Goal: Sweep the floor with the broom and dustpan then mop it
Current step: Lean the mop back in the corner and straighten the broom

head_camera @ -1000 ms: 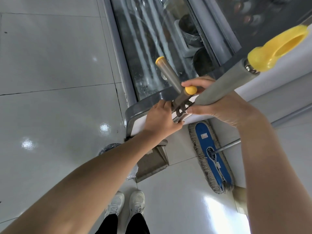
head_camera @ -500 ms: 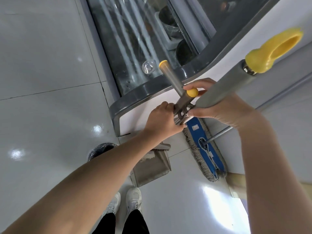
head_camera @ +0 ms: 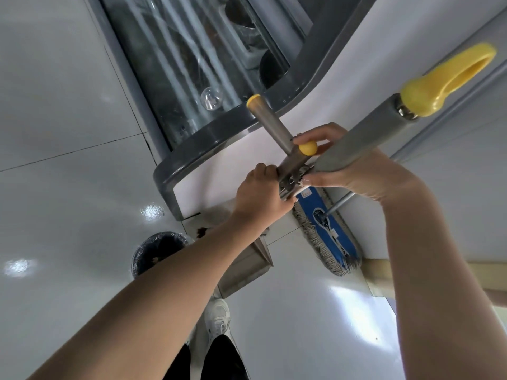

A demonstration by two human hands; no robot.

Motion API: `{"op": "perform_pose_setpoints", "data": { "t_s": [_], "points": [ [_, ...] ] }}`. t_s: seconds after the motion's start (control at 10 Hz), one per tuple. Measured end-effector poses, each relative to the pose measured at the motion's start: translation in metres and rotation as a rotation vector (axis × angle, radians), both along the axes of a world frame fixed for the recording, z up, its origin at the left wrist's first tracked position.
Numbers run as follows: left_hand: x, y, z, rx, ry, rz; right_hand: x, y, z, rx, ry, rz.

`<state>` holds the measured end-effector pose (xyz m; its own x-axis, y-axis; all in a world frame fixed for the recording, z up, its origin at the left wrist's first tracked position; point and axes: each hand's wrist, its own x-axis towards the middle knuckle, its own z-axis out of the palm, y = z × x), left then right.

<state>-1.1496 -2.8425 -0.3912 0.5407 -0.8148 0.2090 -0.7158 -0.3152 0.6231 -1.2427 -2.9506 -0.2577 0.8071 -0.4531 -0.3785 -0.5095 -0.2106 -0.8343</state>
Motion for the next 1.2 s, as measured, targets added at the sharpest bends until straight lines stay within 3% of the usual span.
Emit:
{"op": "perform_pose_setpoints", "data": {
  "t_s": [0.3,0.9,1.2],
  "points": [
    [-0.013,0.000,-0.001,0.020,-0.179,0.063,-0.005,0.009,0.010,-0.153,-0.067,0.043],
    [-0.004,0.000,-0.006,0.028,-0.166,0.017,0.006,0.013,0.002,-0.264,-0.124,0.046],
    [0.003,0.000,-0.007,0.031,-0.160,-0.006,0.013,0.017,-0.002,-0.193,-0.184,0.010]
  ]
}}
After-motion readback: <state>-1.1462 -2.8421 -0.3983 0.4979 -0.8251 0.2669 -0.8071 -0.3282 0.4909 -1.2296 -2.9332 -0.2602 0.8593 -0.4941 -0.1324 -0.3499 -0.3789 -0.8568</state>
